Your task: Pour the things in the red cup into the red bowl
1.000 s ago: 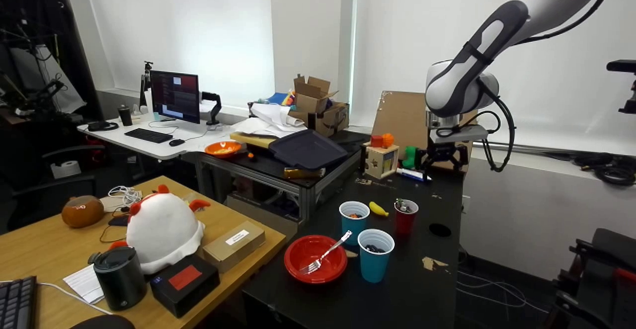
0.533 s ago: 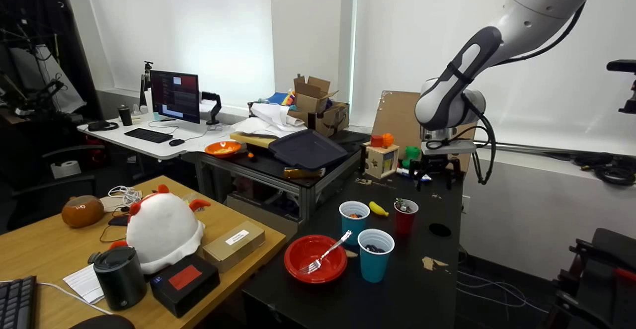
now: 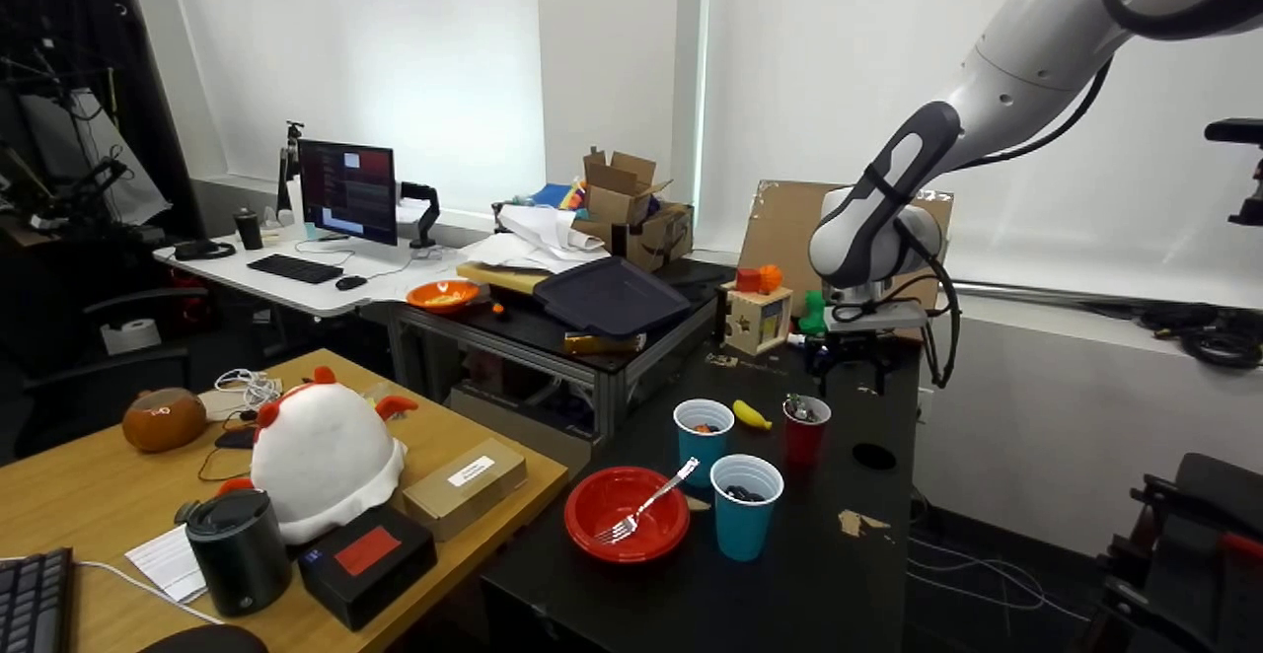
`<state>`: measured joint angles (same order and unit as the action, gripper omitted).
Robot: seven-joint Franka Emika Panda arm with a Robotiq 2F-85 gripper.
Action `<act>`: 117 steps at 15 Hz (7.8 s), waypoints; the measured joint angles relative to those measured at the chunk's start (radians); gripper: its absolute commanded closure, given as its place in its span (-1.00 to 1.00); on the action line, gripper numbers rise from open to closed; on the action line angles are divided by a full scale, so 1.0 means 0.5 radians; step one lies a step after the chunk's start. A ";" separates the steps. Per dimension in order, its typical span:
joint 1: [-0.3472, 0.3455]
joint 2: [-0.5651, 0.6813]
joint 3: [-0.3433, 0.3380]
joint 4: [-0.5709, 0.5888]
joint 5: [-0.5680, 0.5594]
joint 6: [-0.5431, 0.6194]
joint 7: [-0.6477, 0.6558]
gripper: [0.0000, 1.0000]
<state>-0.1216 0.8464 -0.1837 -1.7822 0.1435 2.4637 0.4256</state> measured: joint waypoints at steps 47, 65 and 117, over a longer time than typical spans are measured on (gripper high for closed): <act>0.334 -0.485 -0.029 -0.045 -0.442 -0.783 -0.014 0.98; 0.496 -0.533 0.240 0.289 -0.719 -1.364 -0.112 0.98; -0.066 0.341 0.265 0.443 0.012 0.010 -0.497 1.00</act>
<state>-0.1545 1.0169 -0.0512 -1.5605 0.1497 2.4687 0.1769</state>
